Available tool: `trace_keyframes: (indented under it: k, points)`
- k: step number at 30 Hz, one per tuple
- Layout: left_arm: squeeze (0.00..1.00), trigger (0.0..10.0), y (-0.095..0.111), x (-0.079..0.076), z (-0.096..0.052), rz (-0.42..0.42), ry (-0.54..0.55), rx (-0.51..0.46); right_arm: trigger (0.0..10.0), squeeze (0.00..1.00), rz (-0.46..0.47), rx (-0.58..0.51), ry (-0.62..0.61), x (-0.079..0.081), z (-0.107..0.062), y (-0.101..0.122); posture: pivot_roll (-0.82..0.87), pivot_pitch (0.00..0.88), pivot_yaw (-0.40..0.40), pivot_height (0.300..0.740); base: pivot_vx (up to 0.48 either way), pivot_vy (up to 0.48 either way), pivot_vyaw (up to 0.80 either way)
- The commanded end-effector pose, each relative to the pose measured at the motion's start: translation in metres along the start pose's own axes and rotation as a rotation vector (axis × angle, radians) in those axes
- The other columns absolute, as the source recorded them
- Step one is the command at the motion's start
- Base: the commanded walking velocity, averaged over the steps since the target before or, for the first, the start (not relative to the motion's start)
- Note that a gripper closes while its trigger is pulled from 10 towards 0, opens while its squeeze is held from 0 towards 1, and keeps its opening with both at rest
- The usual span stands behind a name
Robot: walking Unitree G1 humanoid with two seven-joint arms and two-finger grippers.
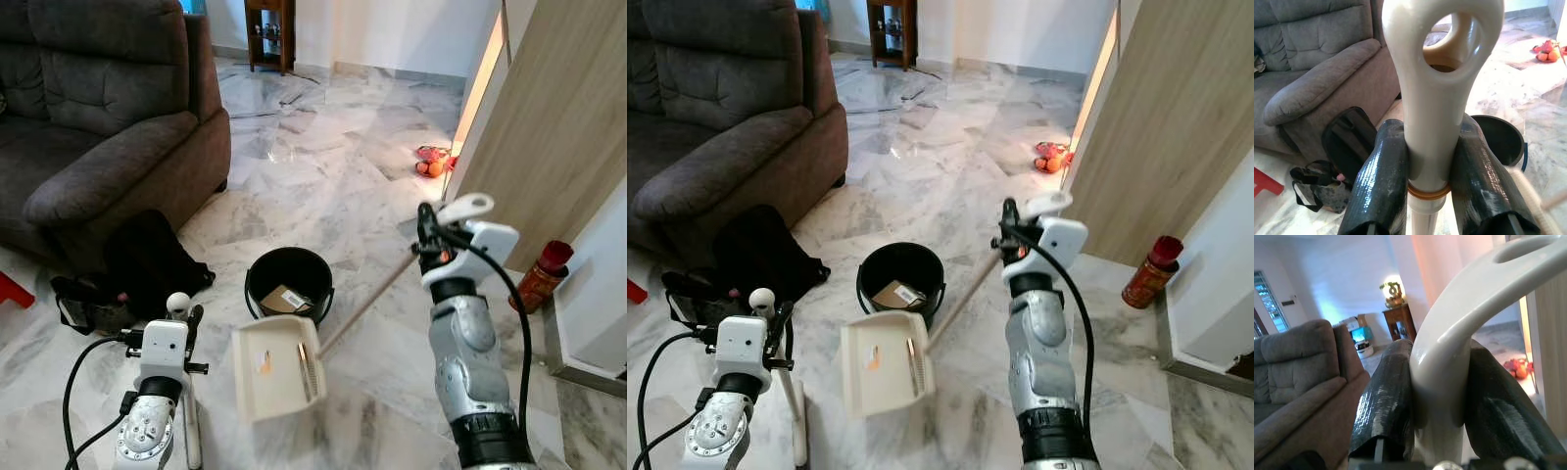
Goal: Sweep floor
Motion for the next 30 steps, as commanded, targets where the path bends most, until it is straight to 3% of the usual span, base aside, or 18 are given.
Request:
trace_keyframes:
  k: [1,7,20,30]
  points:
    - [0.0,10.0,0.004,0.003,0.003,0.024,0.009,-0.022,10.0,0.0,0.017,-0.087,0.035,0.011,0.009,0.025,0.16,0.045,-0.006,0.74,0.0,0.0,0.0]
    - [0.0,10.0,0.004,0.002,0.002,0.024,0.007,-0.022,10.0,0.0,0.014,-0.107,0.038,0.012,0.009,0.035,0.16,0.057,-0.005,0.74,0.0,0.0,0.0]
    - [0.0,10.0,0.005,0.0,0.003,0.02,0.003,-0.03,10.0,0.0,0.043,-0.207,0.104,0.037,0.019,0.073,0.16,0.073,-0.003,0.74,0.0,0.0,0.0]
    - [0.0,10.0,0.007,0.002,0.003,0.019,0.011,-0.036,10.0,0.0,0.069,-0.227,0.111,0.043,0.021,0.08,0.16,0.077,0.002,0.74,0.0,0.0,0.0]
Point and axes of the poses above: a point about 5 cm out from each wrist's last joint towards the gripper, its own z axis pointing out of the wrist towards the gripper, its own y axis along the axis of the wrist's last joint, x = y × z, the point moved 4 cm from there along z, pointing out of the wrist towards the gripper, and after that the axes turned 14 degrees about z, right-handed, at the moved point
